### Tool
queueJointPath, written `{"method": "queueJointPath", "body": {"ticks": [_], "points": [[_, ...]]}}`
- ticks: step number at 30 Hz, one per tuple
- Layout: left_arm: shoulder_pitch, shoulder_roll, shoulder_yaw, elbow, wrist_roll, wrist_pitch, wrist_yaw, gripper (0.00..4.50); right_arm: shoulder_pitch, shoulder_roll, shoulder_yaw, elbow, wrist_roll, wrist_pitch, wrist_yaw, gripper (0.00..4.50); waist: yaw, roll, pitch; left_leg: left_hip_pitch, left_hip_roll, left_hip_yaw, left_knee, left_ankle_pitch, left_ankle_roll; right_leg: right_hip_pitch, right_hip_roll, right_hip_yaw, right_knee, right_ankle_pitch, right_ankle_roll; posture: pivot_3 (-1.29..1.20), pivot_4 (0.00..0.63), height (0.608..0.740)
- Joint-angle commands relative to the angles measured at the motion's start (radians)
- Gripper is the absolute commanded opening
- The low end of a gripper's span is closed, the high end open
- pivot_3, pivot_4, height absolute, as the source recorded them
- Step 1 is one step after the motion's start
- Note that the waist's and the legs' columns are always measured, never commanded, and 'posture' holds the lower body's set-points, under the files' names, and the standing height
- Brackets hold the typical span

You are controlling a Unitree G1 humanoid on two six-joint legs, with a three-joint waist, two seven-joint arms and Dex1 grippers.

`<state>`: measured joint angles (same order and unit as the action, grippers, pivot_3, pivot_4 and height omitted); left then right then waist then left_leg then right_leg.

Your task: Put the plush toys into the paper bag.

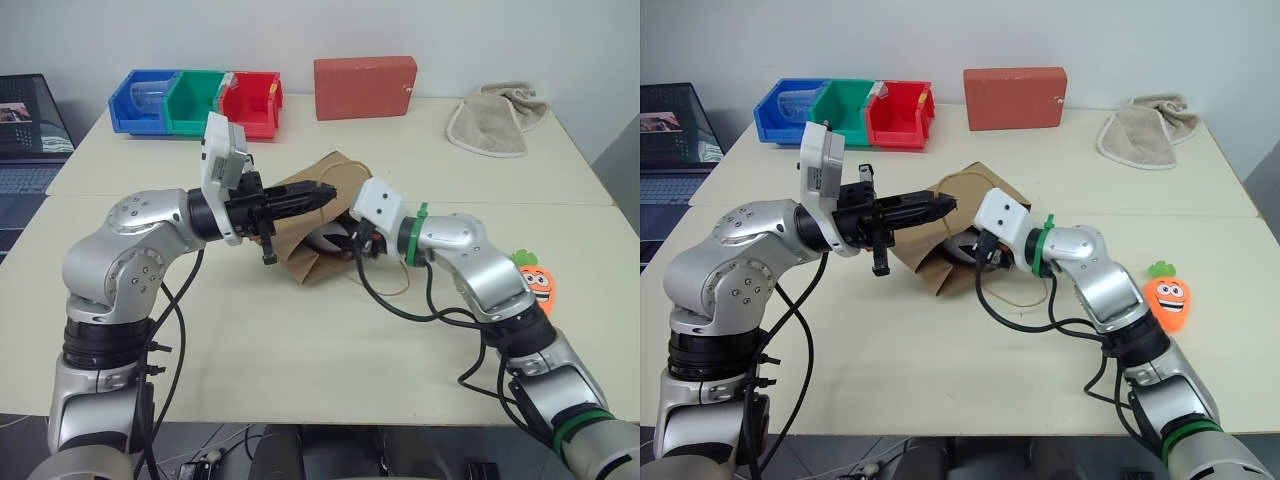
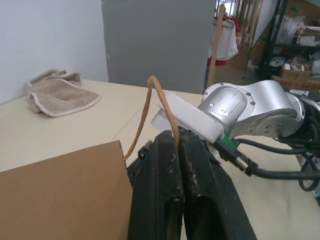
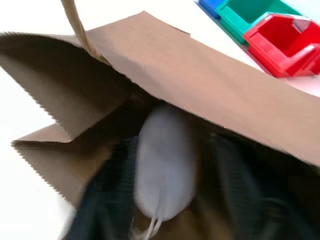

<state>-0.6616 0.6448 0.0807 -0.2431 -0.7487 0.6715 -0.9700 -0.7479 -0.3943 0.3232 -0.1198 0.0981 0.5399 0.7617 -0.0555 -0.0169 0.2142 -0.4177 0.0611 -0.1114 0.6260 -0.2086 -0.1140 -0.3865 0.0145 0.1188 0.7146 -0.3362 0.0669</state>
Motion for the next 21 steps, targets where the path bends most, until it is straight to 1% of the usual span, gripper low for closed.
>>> {"method": "queueJointPath", "body": {"ticks": [1, 3, 5, 8, 9, 11, 13, 15, 17, 21], "points": [[-0.014, -0.007, 0.015, -0.011, -0.004, -0.018, 0.004, 0.00, 0.006, -0.019, -0.051, -0.093, 0.040, 0.030, 0.022, 3.69, -0.001, 0.000, 0.000, 0.000, 0.000, 0.000, 0.000, 0.000, 0.000, 0.000, 0.000, 0.000, 0.000, 0.000, 0.000, 0.00, 0.150, 0.740], [-0.017, -0.012, 0.010, -0.005, 0.005, -0.025, 0.006, 0.00, 0.020, -0.081, -0.098, -0.177, 0.103, 0.077, 0.086, 4.37, -0.001, 0.000, 0.000, 0.000, 0.000, 0.000, 0.000, 0.000, 0.000, 0.000, 0.000, 0.000, 0.000, 0.000, 0.000, 0.00, 0.150, 0.740], [-0.019, -0.018, 0.009, -0.002, 0.009, -0.028, 0.009, 0.00, 0.033, -0.147, -0.146, -0.245, 0.168, 0.124, 0.142, 4.37, 0.003, 0.000, 0.000, -0.001, 0.000, 0.000, 0.000, 0.000, 0.000, 0.000, 0.000, 0.000, 0.000, 0.000, 0.000, 0.00, 0.150, 0.740], [-0.018, -0.025, 0.008, -0.002, 0.014, -0.033, 0.012, 0.00, 0.081, -0.294, -0.231, -0.342, 0.281, 0.171, 0.262, 4.37, 0.008, 0.000, 0.000, -0.001, -0.001, 0.000, 0.000, 0.000, 0.000, 0.001, 0.000, 0.000, -0.001, 0.000, 0.000, 0.00, 0.150, 0.740], [-0.017, -0.026, 0.009, -0.004, 0.015, -0.033, 0.014, 0.00, 0.091, -0.319, -0.242, -0.358, 0.301, 0.177, 0.277, 4.37, 0.009, 0.000, 0.000, -0.001, -0.001, 0.000, 0.000, 0.000, 0.000, 0.001, 0.000, -0.001, -0.001, 0.000, 0.000, 0.00, 0.150, 0.740], [-0.012, -0.026, 0.009, -0.005, 0.019, -0.037, 0.013, 0.00, 0.158, -0.445, -0.313, -0.378, 0.328, 0.179, 0.343, 4.37, 0.008, 0.000, 0.000, 0.000, 0.000, 0.000, 0.000, 0.000, 0.000, 0.001, 0.000, 0.000, -0.001, 0.000, 0.000, 0.00, 0.150, 0.740], [-0.007, -0.025, 0.009, -0.005, 0.024, -0.042, 0.011, 0.00, 0.225, -0.554, -0.378, -0.369, 0.325, 0.174, 0.379, 4.37, 0.010, 0.000, 0.000, 0.000, -0.001, 0.000, 0.000, 0.000, 0.000, 0.001, 0.000, 0.000, -0.002, 0.000, 0.000, 0.00, 0.150, 0.740], [-0.004, -0.024, 0.009, -0.006, 0.026, -0.045, 0.010, 0.00, 0.264, -0.608, -0.404, -0.353, 0.319, 0.157, 0.376, 4.37, 0.010, 0.000, 0.000, 0.000, -0.001, 0.001, 0.001, 0.000, 0.001, 0.001, 0.000, 0.001, -0.002, 0.000, 0.000, 0.00, 0.150, 0.740], [0.000, -0.024, 0.008, -0.004, 0.029, -0.049, 0.007, 0.00, 0.375, -0.705, -0.435, -0.287, 0.220, 0.074, 0.369, 4.37, 0.006, 0.000, 0.000, 0.001, 0.000, 0.002, 0.001, 0.000, 0.001, 0.001, 0.000, 0.002, -0.002, 0.000, 0.000, 0.00, 0.150, 0.740], [-0.002, -0.021, 0.004, 0.001, 0.035, -0.053, -0.001, 0.00, 0.579, -0.841, -0.444, -0.171, 0.049, -0.106, 0.359, 4.37, 0.006, 0.000, 0.000, 0.001, -0.001, 0.003, 0.002, 0.000, 0.001, 0.002, 0.000, 0.003, -0.003, 0.000, 0.000, 0.00, 0.150, 0.740]]}}
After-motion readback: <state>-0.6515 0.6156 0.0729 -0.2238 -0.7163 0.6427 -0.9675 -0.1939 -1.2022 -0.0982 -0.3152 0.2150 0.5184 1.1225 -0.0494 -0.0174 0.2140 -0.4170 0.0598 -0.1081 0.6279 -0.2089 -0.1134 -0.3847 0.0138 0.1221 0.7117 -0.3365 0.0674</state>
